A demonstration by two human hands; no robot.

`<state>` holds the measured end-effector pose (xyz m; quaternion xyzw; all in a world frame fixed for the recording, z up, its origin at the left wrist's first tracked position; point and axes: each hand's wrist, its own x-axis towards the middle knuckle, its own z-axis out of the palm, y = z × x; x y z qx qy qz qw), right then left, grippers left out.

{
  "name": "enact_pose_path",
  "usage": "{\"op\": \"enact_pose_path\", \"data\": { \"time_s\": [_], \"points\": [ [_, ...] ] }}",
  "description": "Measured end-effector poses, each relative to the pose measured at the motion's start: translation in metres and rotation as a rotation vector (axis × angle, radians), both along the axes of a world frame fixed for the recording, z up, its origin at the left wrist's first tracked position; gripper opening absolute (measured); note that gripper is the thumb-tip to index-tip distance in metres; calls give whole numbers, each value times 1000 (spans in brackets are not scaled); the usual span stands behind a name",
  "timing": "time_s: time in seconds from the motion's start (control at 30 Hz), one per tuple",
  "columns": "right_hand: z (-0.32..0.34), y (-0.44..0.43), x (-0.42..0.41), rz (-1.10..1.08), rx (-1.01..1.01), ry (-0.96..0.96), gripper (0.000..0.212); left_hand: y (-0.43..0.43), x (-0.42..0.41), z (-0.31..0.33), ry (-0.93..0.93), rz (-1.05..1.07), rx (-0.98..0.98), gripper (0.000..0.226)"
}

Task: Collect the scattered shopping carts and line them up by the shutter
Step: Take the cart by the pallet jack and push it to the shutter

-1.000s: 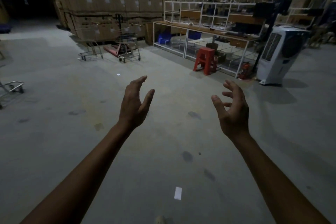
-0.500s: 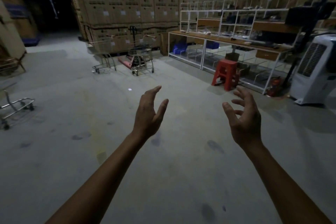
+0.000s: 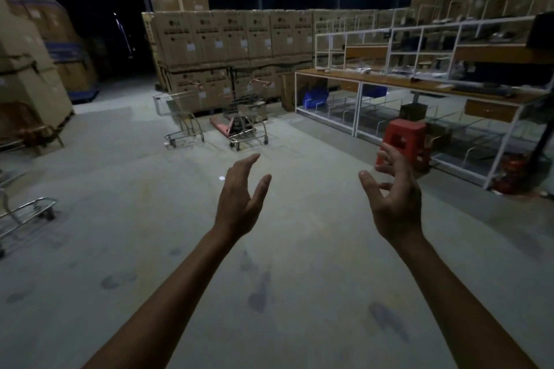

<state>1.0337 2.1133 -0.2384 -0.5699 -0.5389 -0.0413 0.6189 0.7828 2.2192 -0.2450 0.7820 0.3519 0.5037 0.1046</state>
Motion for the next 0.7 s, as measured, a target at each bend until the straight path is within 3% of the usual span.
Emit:
{"op": "enact_pose_path", "data": {
  "time_s": [0.37,0.7],
  "points": [
    [-9,249,100,61,-57,-24,74,242,94,-18,-72,49,-32,59],
    [-15,537,150,68,-52,-77,73,529,146,-35,-117,50,-45,60]
  ]
}}
